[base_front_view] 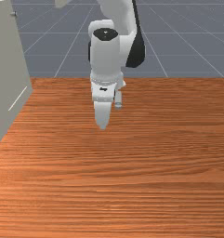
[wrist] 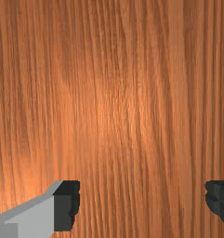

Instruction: Close the drawer

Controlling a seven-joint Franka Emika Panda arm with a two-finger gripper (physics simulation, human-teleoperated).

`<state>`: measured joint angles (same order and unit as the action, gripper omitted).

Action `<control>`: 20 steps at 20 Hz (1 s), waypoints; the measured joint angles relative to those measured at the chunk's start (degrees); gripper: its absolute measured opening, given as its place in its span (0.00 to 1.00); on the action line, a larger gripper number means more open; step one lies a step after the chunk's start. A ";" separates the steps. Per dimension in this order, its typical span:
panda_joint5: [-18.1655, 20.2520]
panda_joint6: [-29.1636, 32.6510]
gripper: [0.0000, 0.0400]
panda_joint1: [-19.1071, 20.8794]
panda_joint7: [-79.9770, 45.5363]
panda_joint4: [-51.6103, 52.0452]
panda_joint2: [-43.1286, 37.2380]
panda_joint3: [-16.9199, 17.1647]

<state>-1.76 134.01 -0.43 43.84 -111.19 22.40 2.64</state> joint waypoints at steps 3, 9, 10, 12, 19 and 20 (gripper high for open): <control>0.00 0.00 0.22 0.00 0.00 0.00 0.00 0.00; -0.14 -6.10 0.01 -0.13 -0.03 0.53 -8.73 0.10; -0.18 -7.61 0.01 -0.15 -0.02 1.42 -11.87 0.11; -0.19 -11.28 0.00 -0.19 0.08 4.82 -14.49 0.11; 3.70 -20.63 0.00 2.11 51.09 -4.14 -27.98 14.39; 8.91 -27.42 0.00 10.20 69.21 12.61 -15.36 15.98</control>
